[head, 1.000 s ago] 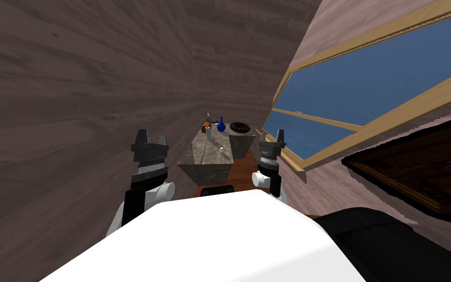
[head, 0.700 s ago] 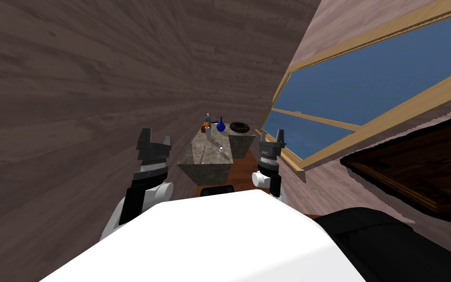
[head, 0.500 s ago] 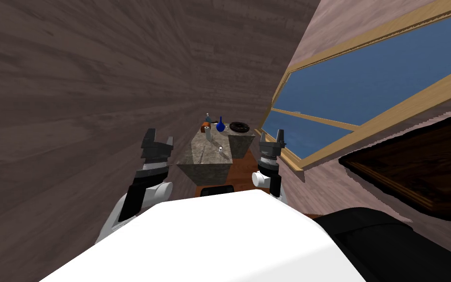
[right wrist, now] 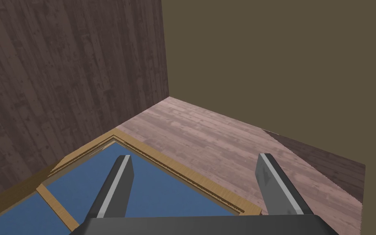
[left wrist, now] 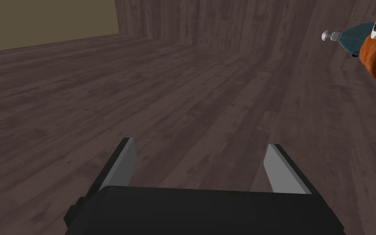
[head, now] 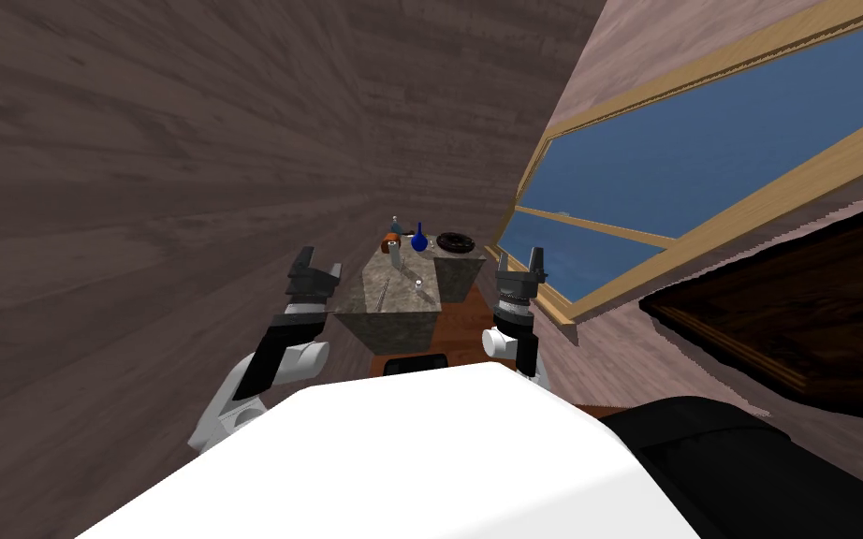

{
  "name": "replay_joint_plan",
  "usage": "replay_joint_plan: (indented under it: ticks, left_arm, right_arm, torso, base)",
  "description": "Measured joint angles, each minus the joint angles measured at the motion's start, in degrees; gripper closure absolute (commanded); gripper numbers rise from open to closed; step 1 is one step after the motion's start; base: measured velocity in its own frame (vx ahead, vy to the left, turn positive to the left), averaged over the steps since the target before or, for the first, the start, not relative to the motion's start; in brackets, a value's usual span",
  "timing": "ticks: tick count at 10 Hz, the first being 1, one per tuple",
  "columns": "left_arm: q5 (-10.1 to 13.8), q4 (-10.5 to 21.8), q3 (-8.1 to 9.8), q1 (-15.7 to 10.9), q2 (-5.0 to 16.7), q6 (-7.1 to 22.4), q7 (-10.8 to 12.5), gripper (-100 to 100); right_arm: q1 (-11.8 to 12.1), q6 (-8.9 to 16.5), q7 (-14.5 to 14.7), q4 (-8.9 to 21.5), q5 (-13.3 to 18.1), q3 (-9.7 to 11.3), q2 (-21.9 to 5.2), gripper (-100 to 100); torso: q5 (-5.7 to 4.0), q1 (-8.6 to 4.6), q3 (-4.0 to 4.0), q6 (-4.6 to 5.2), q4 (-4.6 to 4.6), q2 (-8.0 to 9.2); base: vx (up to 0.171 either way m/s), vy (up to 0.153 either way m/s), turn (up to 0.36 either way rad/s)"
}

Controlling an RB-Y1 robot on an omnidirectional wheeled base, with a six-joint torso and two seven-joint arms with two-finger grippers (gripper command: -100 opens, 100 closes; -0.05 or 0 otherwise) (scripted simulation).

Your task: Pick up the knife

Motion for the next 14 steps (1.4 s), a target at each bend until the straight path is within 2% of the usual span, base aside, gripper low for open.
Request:
replay_joint_plan:
  ticks: [6, 14]
  left_arm:
    - [0.7, 3.0, 0.56, -3.9, 1.6, 8.3, 7.1, -100]
    - [1.9, 6.8, 1.85, -8.9, 2.3, 18.9, 16.1, -100]
  right_arm:
    - [0.0, 0.0, 0.0, 0.0, 0.0, 0.0, 0.0, 0]
    - [0.0, 0.0, 0.0, 0.0, 0.0, 0.0, 0.0, 0]
  torso:
    - [0.01, 0.03, -0.02, 0.00, -0.01, -0.03]
    - [0.01, 0.03, -0.02, 0.00, -0.01, -0.02]
  base:
    - [-0.006, -0.026, -0.016]
    - [-0.004, -0.022, -0.017]
